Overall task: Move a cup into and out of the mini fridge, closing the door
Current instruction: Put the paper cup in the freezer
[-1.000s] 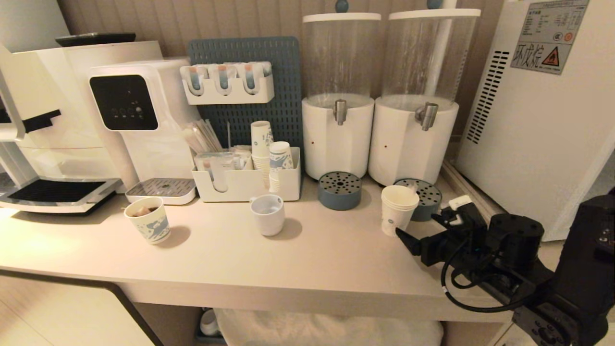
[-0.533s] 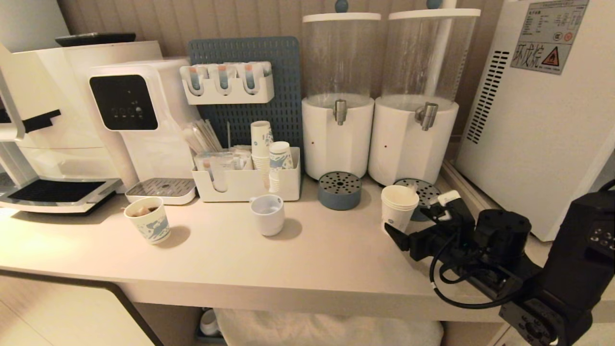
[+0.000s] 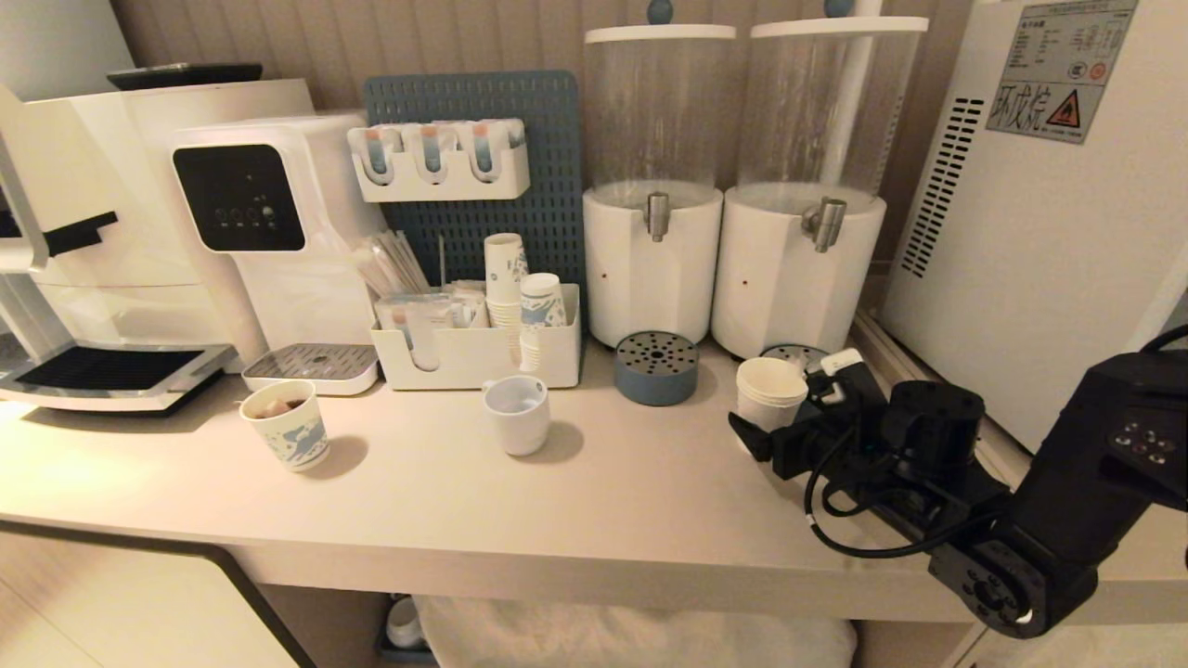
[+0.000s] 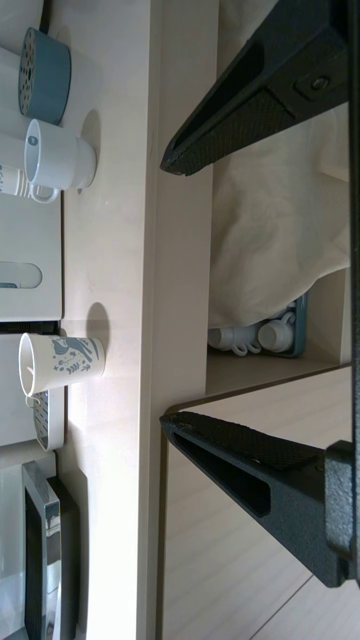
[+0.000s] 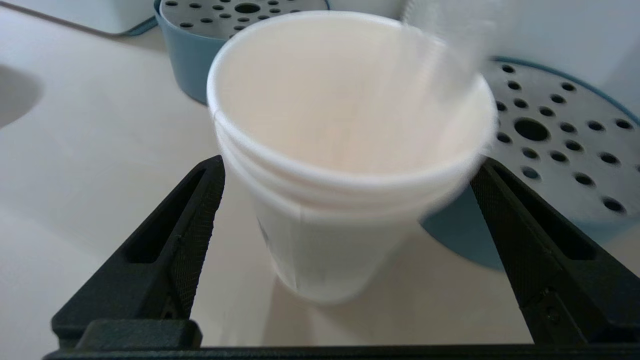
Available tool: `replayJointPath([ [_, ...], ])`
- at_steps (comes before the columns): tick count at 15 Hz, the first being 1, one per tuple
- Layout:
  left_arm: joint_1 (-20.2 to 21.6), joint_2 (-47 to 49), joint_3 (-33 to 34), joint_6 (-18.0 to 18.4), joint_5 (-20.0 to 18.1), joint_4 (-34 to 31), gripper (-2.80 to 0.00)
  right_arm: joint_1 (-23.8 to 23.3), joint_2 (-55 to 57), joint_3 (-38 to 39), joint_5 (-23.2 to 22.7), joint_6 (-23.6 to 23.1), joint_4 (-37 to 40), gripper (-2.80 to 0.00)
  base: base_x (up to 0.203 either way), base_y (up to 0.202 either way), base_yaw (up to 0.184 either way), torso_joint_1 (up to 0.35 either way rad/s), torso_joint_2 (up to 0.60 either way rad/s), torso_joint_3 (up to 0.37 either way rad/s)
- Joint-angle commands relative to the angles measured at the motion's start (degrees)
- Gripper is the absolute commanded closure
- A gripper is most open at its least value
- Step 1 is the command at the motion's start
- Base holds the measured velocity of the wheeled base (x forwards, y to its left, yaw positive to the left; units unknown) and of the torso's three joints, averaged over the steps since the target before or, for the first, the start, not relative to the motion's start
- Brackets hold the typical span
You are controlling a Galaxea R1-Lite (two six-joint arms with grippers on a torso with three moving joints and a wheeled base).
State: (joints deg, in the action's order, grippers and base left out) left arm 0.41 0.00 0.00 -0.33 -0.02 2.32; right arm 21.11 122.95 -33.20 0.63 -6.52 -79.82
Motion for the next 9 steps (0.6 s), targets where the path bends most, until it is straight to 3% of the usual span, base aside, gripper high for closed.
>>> replayJointPath([
  [1,0.02,0.09,1.05,-0.14,0.07,0.06,-2.8,0.07,0.97,-1.6,-0.02,-0.07,0.27,-2.8,0.0,0.0,0.0,0.0,0.0,0.0],
  [7,0.02,0.08,1.05,-0.2,0.02,0.14,-2.8,0.07,2.48,-3.35,-0.02,-0.07,1.07,-2.8,0.0,0.0,0.0,0.0,0.0,0.0],
  [8,0.02,0.09,1.05,-0.2,0.1,0.14,-2.8,0.07,2.73,-3.54,-0.02,-0.16,1.07,0.0,0.0,0.0,0.0,0.0,0.0,0.0],
  [9,0.02,0.02,1.05,-0.2,0.02,0.06,-2.8,0.03,2.73,-3.54,-0.02,-0.11,1.07,0.0,0.0,0.0,0.0,0.0,0.0,0.0],
])
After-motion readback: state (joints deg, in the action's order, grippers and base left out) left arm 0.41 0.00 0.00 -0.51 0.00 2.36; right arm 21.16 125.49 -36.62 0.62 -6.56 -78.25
